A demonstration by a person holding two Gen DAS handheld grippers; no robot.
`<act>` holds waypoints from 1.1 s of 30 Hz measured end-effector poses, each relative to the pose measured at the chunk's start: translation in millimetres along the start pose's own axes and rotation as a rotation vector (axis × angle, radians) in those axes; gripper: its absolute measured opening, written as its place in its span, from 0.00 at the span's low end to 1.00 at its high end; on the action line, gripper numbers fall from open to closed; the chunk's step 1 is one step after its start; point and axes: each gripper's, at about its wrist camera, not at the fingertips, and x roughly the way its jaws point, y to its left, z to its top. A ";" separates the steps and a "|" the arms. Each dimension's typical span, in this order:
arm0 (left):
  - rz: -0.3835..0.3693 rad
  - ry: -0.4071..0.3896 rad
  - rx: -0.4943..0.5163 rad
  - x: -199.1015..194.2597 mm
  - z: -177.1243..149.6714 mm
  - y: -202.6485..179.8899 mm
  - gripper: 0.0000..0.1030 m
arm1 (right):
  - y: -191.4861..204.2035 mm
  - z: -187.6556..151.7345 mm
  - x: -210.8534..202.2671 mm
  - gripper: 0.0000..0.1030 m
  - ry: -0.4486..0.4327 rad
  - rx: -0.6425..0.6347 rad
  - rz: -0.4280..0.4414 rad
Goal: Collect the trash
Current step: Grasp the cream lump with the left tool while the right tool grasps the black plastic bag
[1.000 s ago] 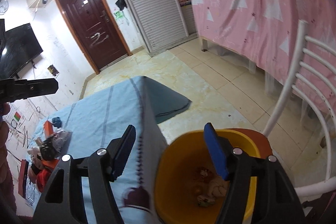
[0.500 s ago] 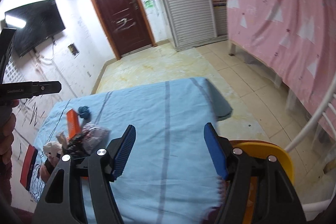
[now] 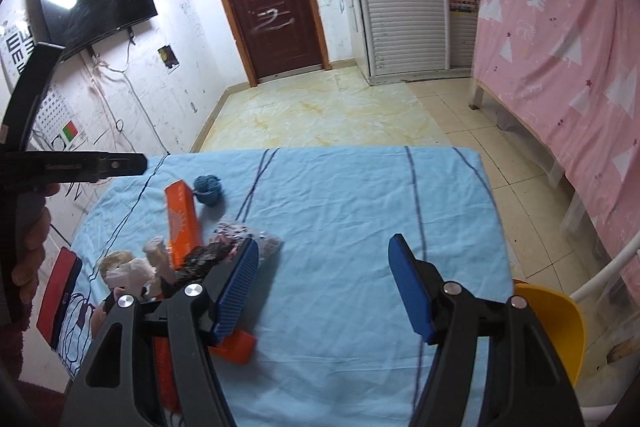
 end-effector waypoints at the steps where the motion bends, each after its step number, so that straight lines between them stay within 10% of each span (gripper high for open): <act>1: -0.004 0.005 -0.002 2.1 -1.3 2.6 0.75 | 3.5 -0.9 -0.2 0.59 0.002 -0.005 0.008; 33: -0.129 0.211 0.011 25.9 -85.6 35.5 0.73 | 68.1 -24.3 27.8 0.59 0.082 -0.100 0.102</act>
